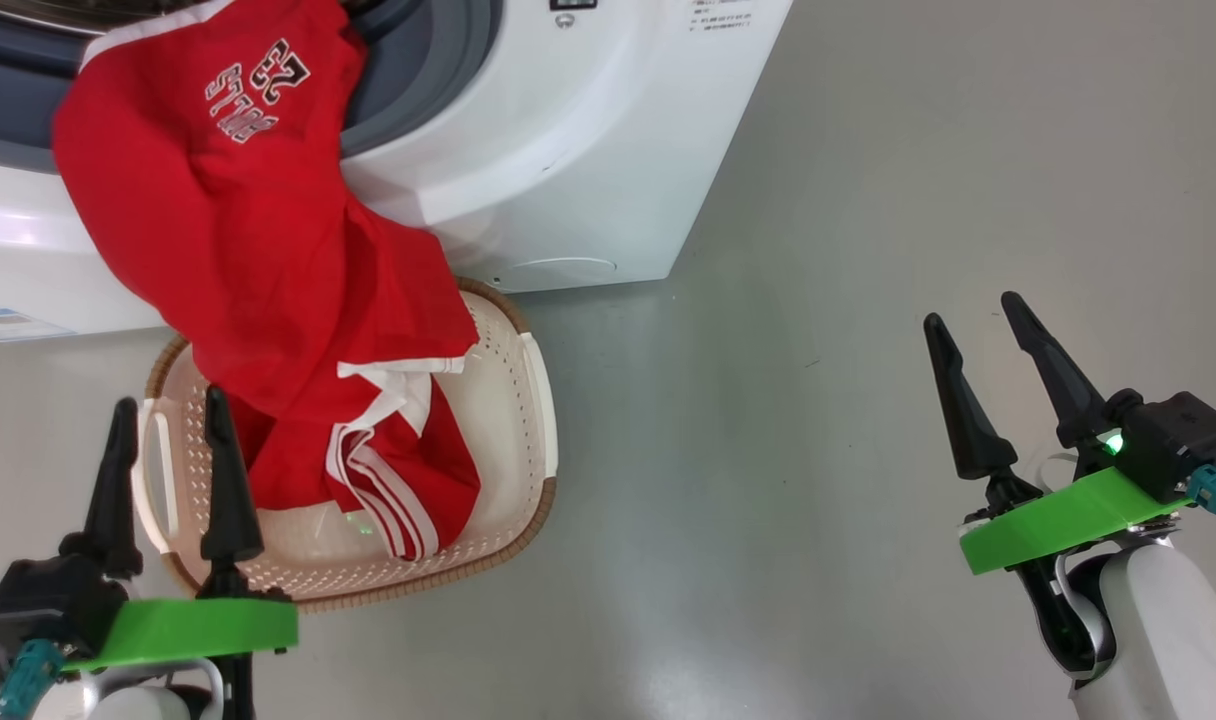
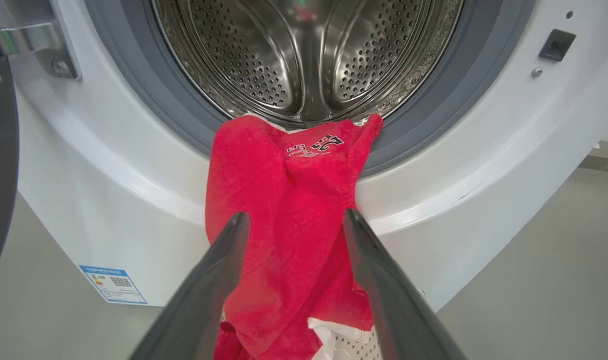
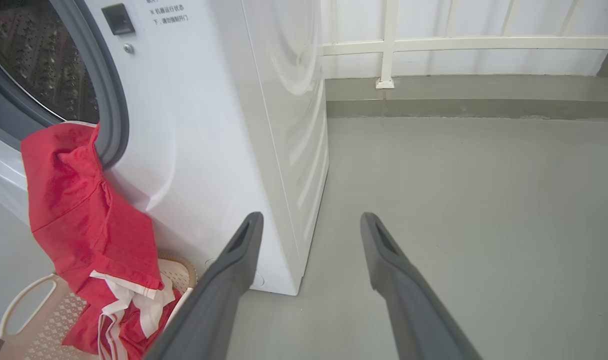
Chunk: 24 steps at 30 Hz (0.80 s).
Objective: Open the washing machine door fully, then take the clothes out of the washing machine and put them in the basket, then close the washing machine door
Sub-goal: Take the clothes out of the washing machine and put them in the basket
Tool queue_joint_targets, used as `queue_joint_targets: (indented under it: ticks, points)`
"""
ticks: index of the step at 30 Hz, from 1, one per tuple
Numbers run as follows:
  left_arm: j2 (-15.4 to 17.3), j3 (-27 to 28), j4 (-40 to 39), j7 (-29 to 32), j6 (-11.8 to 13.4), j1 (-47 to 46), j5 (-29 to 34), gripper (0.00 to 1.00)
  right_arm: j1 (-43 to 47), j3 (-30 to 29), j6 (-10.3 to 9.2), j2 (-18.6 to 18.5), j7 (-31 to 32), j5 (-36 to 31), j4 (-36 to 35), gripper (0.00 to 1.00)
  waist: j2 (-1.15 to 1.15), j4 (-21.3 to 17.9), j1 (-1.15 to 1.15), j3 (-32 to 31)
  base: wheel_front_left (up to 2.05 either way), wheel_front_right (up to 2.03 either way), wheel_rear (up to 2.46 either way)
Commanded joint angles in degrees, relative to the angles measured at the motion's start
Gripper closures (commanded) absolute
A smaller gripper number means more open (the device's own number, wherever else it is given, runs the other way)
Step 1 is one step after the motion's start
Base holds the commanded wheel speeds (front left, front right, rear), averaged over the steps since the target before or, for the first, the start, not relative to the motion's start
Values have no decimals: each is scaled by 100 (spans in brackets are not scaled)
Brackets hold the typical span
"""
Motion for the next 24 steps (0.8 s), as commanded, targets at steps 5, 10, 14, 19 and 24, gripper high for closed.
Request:
queue_joint_targets:
  ticks: [5,10,14,19,24]
  points:
    - [101,259,225,-29,-94,-196,-153,0,112,151,9,-19,-68,42,-119,0,0,-40,0,17,0,0,0]
    - [156,344,876,-29,-217,-668,-28,0,82,192,9,-5,-68,36,-125,0,0,-66,0,70,0,0,0]
    - [274,496,1460,-29,-302,-1125,-29,0,37,238,9,0,-68,42,-117,0,0,-117,0,116,0,0,0]
    - [475,623,2256,-29,-380,-1713,4,0,15,261,9,16,-68,41,-139,0,0,-159,0,184,0,0,0]
    - [690,646,3016,-29,-442,-2325,70,0,-12,272,9,47,-68,34,-160,0,0,-204,0,278,0,0,0]
